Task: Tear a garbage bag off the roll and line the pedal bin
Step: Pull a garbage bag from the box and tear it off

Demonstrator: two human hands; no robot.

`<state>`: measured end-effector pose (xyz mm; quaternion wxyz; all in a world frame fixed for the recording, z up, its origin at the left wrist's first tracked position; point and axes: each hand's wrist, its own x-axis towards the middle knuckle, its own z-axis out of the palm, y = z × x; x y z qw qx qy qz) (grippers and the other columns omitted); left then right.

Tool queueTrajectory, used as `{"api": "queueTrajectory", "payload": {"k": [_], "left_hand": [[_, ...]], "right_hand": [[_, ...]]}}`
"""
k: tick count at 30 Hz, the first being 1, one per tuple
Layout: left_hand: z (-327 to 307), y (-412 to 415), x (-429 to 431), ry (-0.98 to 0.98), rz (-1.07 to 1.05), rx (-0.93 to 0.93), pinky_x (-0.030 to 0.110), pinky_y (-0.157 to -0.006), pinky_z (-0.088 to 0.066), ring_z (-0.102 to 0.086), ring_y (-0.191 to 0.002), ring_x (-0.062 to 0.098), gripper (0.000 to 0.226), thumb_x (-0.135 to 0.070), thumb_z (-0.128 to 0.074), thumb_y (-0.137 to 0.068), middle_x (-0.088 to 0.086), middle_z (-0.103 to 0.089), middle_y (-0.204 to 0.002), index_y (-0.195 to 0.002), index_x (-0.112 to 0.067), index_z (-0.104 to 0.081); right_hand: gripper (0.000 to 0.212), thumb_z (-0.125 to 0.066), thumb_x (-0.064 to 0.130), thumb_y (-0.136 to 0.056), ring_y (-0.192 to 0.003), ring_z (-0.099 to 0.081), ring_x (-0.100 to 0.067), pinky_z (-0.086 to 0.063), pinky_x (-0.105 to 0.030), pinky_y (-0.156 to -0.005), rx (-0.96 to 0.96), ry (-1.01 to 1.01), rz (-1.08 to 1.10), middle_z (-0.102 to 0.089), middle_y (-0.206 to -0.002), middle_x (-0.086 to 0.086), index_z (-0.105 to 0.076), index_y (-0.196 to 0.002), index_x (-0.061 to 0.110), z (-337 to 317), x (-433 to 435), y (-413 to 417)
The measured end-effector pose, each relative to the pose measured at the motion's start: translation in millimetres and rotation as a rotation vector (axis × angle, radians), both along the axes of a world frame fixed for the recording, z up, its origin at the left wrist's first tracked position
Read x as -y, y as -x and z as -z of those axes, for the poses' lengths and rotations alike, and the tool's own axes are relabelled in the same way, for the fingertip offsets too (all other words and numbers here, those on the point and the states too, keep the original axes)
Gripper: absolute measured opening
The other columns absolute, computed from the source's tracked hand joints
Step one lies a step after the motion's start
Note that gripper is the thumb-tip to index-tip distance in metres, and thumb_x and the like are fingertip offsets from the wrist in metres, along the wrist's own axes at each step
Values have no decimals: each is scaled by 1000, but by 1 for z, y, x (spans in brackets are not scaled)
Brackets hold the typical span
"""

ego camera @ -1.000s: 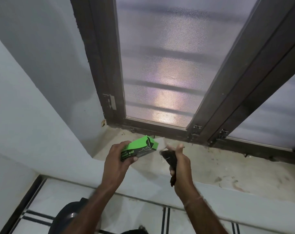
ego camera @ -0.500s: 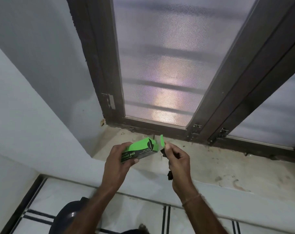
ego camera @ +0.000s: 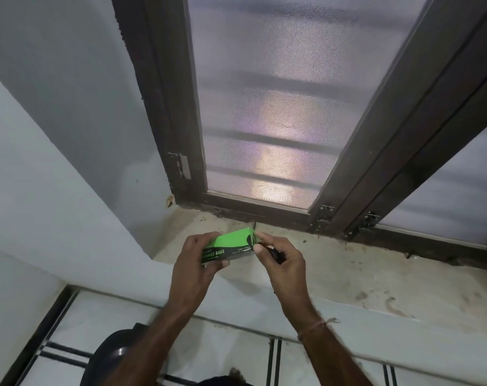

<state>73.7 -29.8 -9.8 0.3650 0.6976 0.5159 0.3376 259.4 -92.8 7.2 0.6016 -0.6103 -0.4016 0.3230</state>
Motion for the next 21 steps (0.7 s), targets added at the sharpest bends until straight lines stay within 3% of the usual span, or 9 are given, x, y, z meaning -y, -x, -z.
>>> {"api": "queueTrajectory", "payload": {"k": [3, 7, 12, 16, 19, 21], "left_hand": [[3, 1, -3, -2, 2, -30, 28, -87, -52, -61, -105, 8, 55, -19, -85, -78, -10, -57, -118, -128, -32, -63], [14, 8, -14, 30, -7, -118, 33, -87, -53, -60, -105, 11, 57, -22, -84, -79, -8, -55, -122, -130, -31, -63], [31, 15, -41, -31, 51, -381, 35, -79, -55, -61, -108, 22, 58, -20, -79, -78, -5, -52, -127, -132, -33, -61], [40, 16, -53, -16, 80, -482, 41, -88, -55, -55, -123, 29, 60, -24, -78, -81, 2, -50, -141, -137, -34, -59], [33, 15, -48, -79, 50, -541, 49, -102, -50, -39, -143, 32, 74, -25, -82, -80, 8, -41, -156, -147, -32, -52], [23, 14, -35, -188, -21, -556, 52, -101, -48, -41, -140, 35, 76, -30, -86, -77, 11, -45, -151, -145, -26, -52]], "right_hand": [[31, -74, 17, -87, -101, -68, -15, -57, -35, -89, 59, 13, -40, -70, -107, -3, -75, -118, 20, 8, -2, -1], [38, -77, 27, -84, -105, -68, -11, -56, -35, -94, -1, 142, -47, -71, -113, 2, -71, -122, 30, 25, -10, -5], [40, -77, 30, -81, -104, -68, -4, -55, -37, -96, 65, 297, -127, -74, -110, 15, -72, -121, 29, 44, -27, 2], [41, -79, 31, -79, -103, -68, -2, -54, -33, -98, 96, 378, -147, -74, -108, 15, -73, -120, 31, 52, -37, 6], [42, -76, 32, -82, -98, -68, -7, -55, -34, -95, 99, 391, -131, -73, -101, 10, -71, -124, 29, 46, -30, 4], [36, -72, 34, -86, -94, -68, -13, -58, -34, -90, 55, 372, -76, -72, -97, 5, -70, -121, 27, 37, -18, 6]]}}
